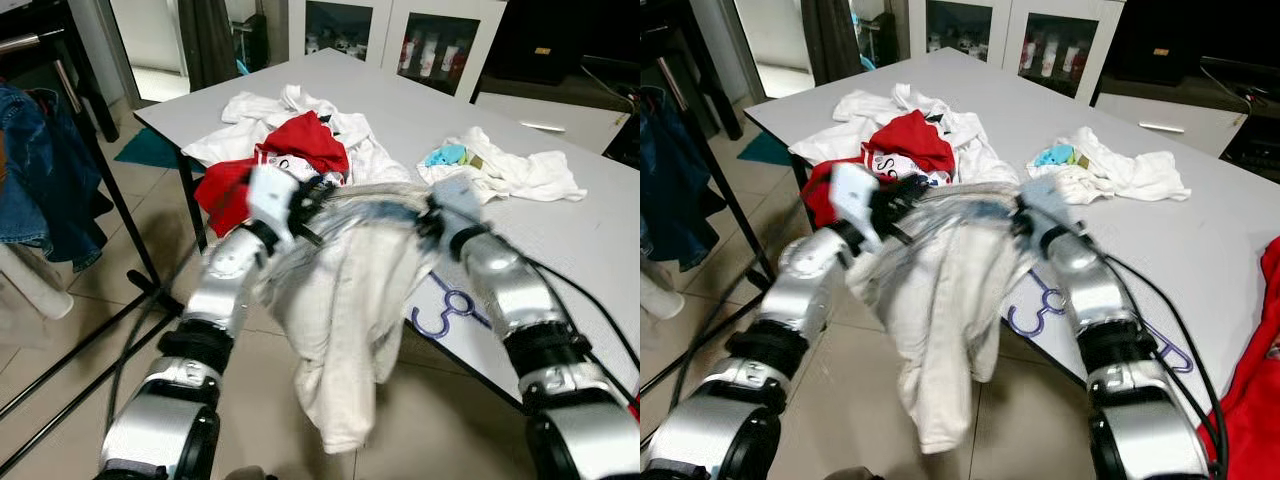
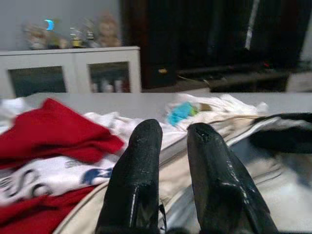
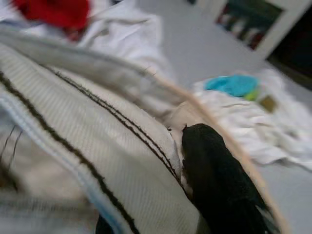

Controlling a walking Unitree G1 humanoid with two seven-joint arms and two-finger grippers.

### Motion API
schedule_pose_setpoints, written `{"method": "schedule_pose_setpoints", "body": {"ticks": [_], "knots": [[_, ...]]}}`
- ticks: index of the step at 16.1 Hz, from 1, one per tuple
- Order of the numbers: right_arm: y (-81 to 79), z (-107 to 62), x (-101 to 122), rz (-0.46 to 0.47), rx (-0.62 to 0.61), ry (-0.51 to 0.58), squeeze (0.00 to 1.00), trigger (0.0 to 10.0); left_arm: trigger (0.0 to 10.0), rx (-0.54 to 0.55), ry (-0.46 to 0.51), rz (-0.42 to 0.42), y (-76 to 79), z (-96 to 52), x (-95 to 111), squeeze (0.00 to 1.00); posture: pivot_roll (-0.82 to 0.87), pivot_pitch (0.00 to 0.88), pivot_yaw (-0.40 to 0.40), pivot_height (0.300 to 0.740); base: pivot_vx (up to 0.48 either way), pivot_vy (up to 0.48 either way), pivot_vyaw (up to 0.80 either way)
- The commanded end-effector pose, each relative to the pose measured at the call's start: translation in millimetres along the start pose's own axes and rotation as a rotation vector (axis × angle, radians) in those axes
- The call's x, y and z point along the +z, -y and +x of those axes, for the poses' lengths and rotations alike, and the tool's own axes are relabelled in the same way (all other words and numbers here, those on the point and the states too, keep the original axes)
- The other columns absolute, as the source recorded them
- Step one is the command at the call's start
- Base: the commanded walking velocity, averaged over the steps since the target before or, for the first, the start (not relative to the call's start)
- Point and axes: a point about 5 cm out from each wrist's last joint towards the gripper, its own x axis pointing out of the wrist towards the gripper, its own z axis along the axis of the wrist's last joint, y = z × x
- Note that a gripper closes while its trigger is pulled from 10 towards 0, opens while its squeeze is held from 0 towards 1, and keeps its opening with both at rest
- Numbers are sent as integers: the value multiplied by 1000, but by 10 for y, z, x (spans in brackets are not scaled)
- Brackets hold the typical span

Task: Hang hanger

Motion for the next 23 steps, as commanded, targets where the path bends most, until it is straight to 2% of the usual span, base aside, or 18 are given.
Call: {"method": "schedule_pose_setpoints", "body": {"ticks": [1,3,5,7,9,10,12,16,17,18,19,20,23], "knots": [[378,4,162,73,-194,51,0,0,10000,50,37,-29,-77,-20,82,0,-7,0,-34,740,0,0,0],[599,13,221,163,-331,55,0,0,10000,47,41,-42,-47,-34,79,0,-3,0,-37,740,0,0,0],[829,2,353,213,-466,85,0,0,10000,8,30,-58,102,-26,18,0,0,0,-39,740,0,0,0],[970,-16,448,230,-555,103,0,0,10000,-15,25,-78,213,-12,-16,0,6,0,-45,740,0,0,0],[1109,-56,435,262,-642,92,0,0,10000,-40,11,-90,305,-13,-59,0,10,0,-47,740,0,0,0],[1202,-90,350,304,-707,57,0,0,10000,-57,1,-98,369,-25,-85,0,13,0,-49,740,0,0,0],[1288,-144,141,379,-788,-16,0,0,10000,-65,-14,-107,431,-52,-119,0,17,0,-51,740,0,0,0],[1215,-218,-346,450,-806,-196,0,0,10000,-72,-23,-117,484,-55,-131,0,19,0,-48,740,0,0,0],[1171,-238,-476,444,-796,-243,0,8118,10000,-78,-26,-119,508,-51,-127,0,20,0,-45,740,0,0,0],[1143,-231,-499,430,-775,-253,0,10000,10000,-81,-28,-121,518,-51,-128,0,21,0,-45,740,0,0,0],[1028,-197,-563,379,-702,-282,0,10000,10000,-96,-36,-125,570,-61,-146,0,18,0,-42,740,0,0,0],[1005,-193,-578,375,-692,-277,1000,10000,10000,-101,-41,-128,597,-68,-160,0,18,0,-42,740,0,0,0],[1059,-217,-565,369,-730,-250,1000,10000,10000,-124,-53,-143,702,-82,-189,0,14,0,-36,740,0,0,0]]}}
